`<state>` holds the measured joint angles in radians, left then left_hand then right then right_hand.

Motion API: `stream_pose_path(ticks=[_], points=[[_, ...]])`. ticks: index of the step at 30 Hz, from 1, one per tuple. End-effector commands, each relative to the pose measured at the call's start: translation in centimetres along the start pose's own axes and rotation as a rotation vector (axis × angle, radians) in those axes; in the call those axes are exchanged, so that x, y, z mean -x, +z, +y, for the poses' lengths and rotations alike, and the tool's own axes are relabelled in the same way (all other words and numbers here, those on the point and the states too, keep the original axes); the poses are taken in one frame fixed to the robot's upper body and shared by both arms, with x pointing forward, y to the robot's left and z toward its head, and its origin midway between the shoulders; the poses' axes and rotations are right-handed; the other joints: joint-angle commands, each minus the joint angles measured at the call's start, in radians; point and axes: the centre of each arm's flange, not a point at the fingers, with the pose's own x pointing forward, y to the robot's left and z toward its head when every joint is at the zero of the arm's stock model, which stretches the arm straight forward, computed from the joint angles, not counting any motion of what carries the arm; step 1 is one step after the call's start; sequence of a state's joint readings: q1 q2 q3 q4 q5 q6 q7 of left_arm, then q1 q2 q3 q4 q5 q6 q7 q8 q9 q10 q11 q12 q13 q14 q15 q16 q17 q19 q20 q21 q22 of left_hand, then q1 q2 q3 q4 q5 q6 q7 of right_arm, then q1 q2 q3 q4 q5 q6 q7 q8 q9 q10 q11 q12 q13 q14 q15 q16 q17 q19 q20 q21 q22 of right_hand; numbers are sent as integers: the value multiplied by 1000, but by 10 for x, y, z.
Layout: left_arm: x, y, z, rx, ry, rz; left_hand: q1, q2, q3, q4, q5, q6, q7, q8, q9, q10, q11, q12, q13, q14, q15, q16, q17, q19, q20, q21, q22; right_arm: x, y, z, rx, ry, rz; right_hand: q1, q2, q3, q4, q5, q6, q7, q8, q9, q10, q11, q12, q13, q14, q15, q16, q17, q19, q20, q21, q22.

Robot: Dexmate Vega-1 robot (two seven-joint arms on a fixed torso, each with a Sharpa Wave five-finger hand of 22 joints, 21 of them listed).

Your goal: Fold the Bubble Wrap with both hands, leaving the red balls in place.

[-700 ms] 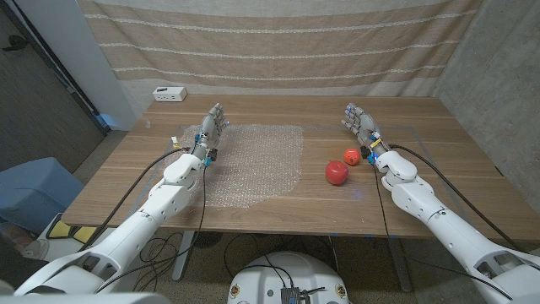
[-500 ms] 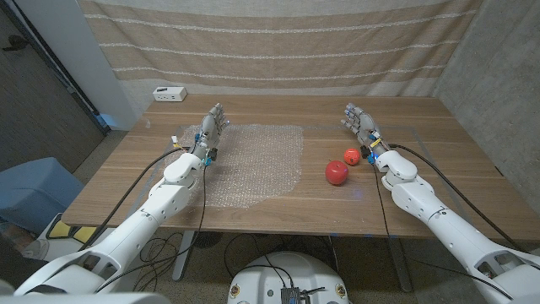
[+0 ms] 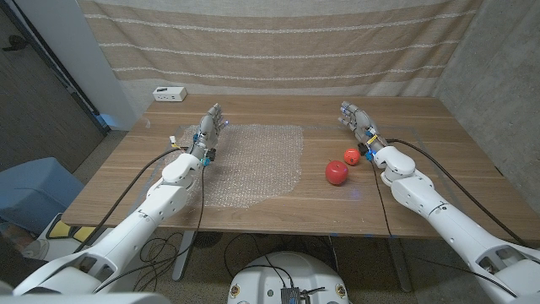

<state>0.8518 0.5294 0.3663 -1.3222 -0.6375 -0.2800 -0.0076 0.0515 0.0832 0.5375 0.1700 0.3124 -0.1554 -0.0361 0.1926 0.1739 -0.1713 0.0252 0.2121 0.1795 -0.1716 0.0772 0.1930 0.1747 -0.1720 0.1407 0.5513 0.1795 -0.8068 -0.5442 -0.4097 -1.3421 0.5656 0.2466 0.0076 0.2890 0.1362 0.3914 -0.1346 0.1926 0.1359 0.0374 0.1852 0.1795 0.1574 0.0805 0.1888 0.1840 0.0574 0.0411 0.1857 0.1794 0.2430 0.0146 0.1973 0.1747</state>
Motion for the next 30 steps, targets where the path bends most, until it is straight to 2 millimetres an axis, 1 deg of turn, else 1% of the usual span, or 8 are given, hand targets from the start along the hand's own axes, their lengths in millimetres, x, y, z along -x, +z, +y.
stream_pose_path(ticks=[1, 2, 8, 9, 16, 18, 22, 30], points=[[9, 3, 5, -17, 18, 23, -3, 58, -7, -3, -6, 5, -13, -1, 3, 16, 7, 8, 4, 14, 25, 11, 4, -10, 40, -2, 6, -11, 13, 10, 132, 42, 21, 12, -4, 9, -6, 4, 3, -13, 4, 1, 6, -2, 6, 4, 5, 7, 5, 1, 0, 16, 1, 2], [10, 3, 5, -20, 22, 24, -4, 58, -7, -3, -7, 7, -15, -2, 3, 20, 27, 8, 5, 16, 25, 10, 4, -9, 41, -3, 7, -12, 14, 11, 144, 49, 22, 12, -4, 9, -6, 4, 2, -13, 4, 1, 6, -2, 6, 4, 4, 10, 5, 1, -1, 18, 0, 2], [19, 6, 8, -58, 46, 33, -3, 56, -8, -6, -10, 20, -16, 0, 3, 38, 23, 11, 6, 37, 37, 12, 4, -1, 56, -5, 8, -17, 22, 21, 209, 87, 32, 16, -2, 11, -7, 4, 4, -17, 4, 1, 7, -3, 6, 4, 4, 12, 5, 1, -2, 21, 0, 2], [21, 7, 8, -64, 51, 33, -2, 55, -8, -7, -11, 22, -16, 0, 3, 37, 35, 10, 6, 38, 36, 11, 4, -1, 56, -6, 8, -18, 23, 23, 219, 93, 34, 17, -1, 11, -7, 3, 4, -17, 4, 1, 7, -3, 6, 4, 4, 12, 5, 1, -3, 22, 0, 2], [35, 11, 12, -93, 89, 39, 5, 53, -5, -15, -17, 31, -17, -1, 3, 47, 29, 10, 7, 46, 39, 7, 3, 2, 60, -10, 9, -26, 29, 38, 268, 150, 39, 22, 1, 13, -9, 3, 8, -23, 5, 1, 10, -1, 7, 4, 7, 13, 6, 1, -3, 23, 0, 2], [40, 12, 13, -98, 105, 42, 8, 52, -4, -17, -18, 35, -18, -1, 3, 49, 38, 10, 7, 48, 39, 6, 3, 3, 60, -11, 9, -28, 28, 43, 268, 170, 38, 23, 2, 14, -9, 3, 9, -24, 6, 1, 12, -2, 7, 4, 7, 12, 6, 1, -3, 23, 0, 2], [49, 12, 14, -110, 129, 49, 14, 50, -2, -24, -22, 41, -15, -1, 2, 57, 11, 11, 8, 52, 41, 5, 3, 7, 62, -13, 9, -32, 28, 50, 278, 202, 42, 27, 5, 16, -9, 2, 10, -24, 6, 1, 14, 0, 8, 4, 8, 12, 6, 1, -2, 21, 1, 2], [72, 17, 22, -154, 192, 71, 23, 47, 1, -31, -28, 59, -13, 3, 2, 72, 16, 13, 8, 73, 46, 8, 2, 20, 65, -12, 9, -39, 32, 64, 351, 244, 39, 32, 8, 18, -10, 1, 13, -25, 6, 1, 15, -2, 8, 4, 8, 10, 6, 1, -1, 19, 2, 2]])
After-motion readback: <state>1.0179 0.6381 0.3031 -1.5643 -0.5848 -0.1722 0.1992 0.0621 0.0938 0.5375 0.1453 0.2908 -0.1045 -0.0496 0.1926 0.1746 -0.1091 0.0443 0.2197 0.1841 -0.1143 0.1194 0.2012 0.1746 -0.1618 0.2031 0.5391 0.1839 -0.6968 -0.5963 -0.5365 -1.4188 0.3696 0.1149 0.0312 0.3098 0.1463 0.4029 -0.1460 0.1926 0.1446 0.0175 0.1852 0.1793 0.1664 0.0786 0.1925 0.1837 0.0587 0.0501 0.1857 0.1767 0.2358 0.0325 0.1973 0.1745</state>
